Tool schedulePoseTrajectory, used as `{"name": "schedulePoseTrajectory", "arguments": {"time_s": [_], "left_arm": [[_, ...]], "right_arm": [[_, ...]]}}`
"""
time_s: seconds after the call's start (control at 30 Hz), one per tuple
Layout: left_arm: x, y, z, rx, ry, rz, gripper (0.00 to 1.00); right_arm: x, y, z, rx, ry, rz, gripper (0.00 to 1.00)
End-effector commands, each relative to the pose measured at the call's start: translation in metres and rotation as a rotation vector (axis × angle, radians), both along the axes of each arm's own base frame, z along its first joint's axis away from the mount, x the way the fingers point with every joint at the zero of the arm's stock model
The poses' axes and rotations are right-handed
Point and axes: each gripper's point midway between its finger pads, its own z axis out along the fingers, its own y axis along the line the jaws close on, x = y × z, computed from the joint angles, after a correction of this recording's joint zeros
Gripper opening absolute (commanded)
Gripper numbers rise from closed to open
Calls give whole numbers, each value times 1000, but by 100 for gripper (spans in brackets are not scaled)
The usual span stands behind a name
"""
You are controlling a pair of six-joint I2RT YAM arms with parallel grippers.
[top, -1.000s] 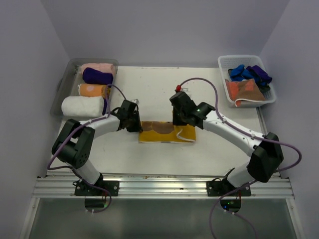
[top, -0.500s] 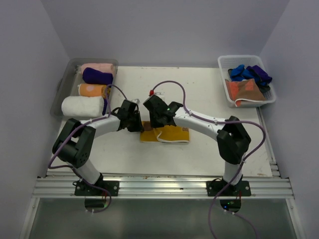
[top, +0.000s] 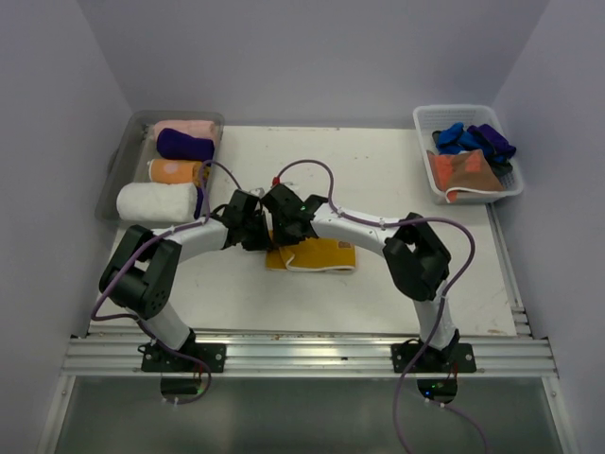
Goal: Roll the towels
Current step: Fold the towel
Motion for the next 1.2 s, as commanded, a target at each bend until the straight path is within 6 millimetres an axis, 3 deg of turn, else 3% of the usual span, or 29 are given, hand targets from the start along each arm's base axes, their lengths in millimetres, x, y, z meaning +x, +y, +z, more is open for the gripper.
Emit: {"name": "schedulePoseTrajectory", "arguments": {"time_s": [0.0,0.37,0.5,0.63,0.67,0.73,0.77,0.87,1.0,1.07,1.17], "left_arm": [[-32,13,-31,70,117,-3,11],[-30,12,-30,68,114,0,11],[-28,15,-20,78,96,5,11],[-22,20,3,94,48,19,13],[-20,20,8,96,38,21,14],[-15,22,25,101,3,28,15],[-12,23,32,103,-12,32,15],[-6,24,54,102,-58,43,17],[1,24,78,99,-99,55,21],[6,31,85,127,-128,86,22],[6,23,95,84,-154,55,20]], "right_arm": [[2,25,11,84,-4,12,0],[-4,32,0,88,26,30,2],[-2,29,12,96,0,30,38],[6,12,46,94,-91,7,50],[11,5,65,118,-123,-9,51],[13,-14,68,104,-146,-44,51],[18,-25,85,134,-171,-69,51],[20,-62,76,107,-167,-127,48],[19,-96,57,78,-137,-186,38],[13,-107,43,56,-112,-196,34],[7,-113,31,36,-88,-195,26]]}}
